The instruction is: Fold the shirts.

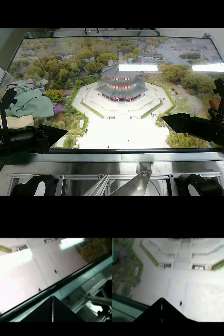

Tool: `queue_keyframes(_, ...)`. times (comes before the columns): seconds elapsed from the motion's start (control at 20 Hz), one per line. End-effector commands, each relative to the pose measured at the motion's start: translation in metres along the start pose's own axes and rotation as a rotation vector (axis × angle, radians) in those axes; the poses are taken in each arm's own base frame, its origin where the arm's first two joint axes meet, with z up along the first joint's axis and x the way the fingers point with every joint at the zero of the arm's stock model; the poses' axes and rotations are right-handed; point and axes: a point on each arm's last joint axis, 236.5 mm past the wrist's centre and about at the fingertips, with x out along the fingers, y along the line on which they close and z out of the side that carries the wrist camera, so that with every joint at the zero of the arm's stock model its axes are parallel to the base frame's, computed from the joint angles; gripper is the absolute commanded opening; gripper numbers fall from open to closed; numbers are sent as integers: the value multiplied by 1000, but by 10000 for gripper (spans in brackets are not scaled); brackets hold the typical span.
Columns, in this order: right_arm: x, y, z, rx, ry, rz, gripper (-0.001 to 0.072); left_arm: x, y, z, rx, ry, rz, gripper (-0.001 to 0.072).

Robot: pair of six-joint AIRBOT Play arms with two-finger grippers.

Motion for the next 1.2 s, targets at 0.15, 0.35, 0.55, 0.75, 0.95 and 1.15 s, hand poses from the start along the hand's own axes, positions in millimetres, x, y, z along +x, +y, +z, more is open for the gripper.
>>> queue_keyframes(0.15,0,0,0,0,1,0,19,0,2,3,-6,-11,10,16)
queue_keyframes(0.35,0,0,0,0,1,0,19,-14,58,24,-57,-16,254,342)
queue_keyframes(0.55,0,0,0,1,1,0,19,-47,142,56,-67,118,554,720)
queue_keyframes(0.75,0,0,1,1,-3,1,19,-96,268,100,-181,123,834,720)
queue_keyframes(0.95,0,1,1,6,-3,7,19,-137,393,94,-507,23,881,719)
queue_keyframes(1.15,0,3,1,10,-3,12,19,-147,486,90,-728,-184,772,718)
